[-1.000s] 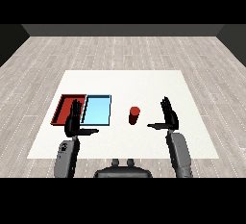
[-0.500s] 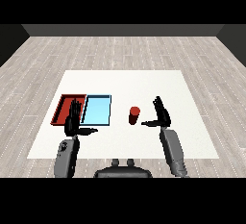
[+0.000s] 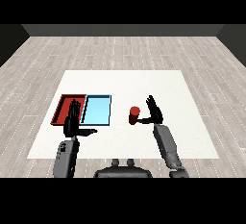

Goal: Pick the red can and put it in the red box

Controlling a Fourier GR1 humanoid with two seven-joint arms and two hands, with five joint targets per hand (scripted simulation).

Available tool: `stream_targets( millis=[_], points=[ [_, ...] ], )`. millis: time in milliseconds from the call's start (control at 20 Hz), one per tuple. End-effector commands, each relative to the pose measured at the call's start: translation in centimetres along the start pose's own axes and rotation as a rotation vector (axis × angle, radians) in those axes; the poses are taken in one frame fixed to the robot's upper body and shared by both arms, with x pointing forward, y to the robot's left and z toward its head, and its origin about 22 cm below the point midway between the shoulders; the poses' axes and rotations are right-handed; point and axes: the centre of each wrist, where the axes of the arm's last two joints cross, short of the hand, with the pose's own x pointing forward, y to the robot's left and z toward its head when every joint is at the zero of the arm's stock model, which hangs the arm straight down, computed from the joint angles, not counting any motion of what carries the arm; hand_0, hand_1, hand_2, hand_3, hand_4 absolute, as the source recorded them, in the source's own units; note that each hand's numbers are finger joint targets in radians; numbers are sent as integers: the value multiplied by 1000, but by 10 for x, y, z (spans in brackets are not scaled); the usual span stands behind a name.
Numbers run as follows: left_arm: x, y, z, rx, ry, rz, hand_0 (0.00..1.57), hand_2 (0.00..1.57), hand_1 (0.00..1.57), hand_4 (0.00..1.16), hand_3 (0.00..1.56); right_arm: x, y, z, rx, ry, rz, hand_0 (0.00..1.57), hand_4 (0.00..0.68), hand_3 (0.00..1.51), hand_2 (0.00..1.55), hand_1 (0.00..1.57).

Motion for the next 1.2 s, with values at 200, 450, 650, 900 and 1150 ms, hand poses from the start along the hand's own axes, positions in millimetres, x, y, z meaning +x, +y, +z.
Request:
stream_targets(
  millis=[200, 450, 650, 900, 1150],
  points=[
    [-5, 14, -10, 1, -12, 23, 0, 0, 0, 0, 0, -26, 12, 5, 1, 41, -41, 0, 0, 0, 0, 0],
    [14, 1, 5, 6, -12, 5, 0, 0, 0, 0, 0, -37, 15, 15, 19, 53, -46, 0, 0, 0, 0, 0],
    [-3, -1, 4, 1, 5, -10, 0, 0, 0, 0, 0, -43, 20, 9, 36, 66, -73, 0, 0, 0, 0, 0],
    [-5, 3, -14, 8, -3, -35, 0, 0, 0, 0, 0, -44, 30, -10, 22, 76, -84, 0, 0, 0, 0, 0],
    [-8, -3, -5, 13, -15, -17, 0, 0, 0, 0, 0, -38, 29, -19, 41, 89, -102, 0, 0, 0, 0, 0]
  ],
)
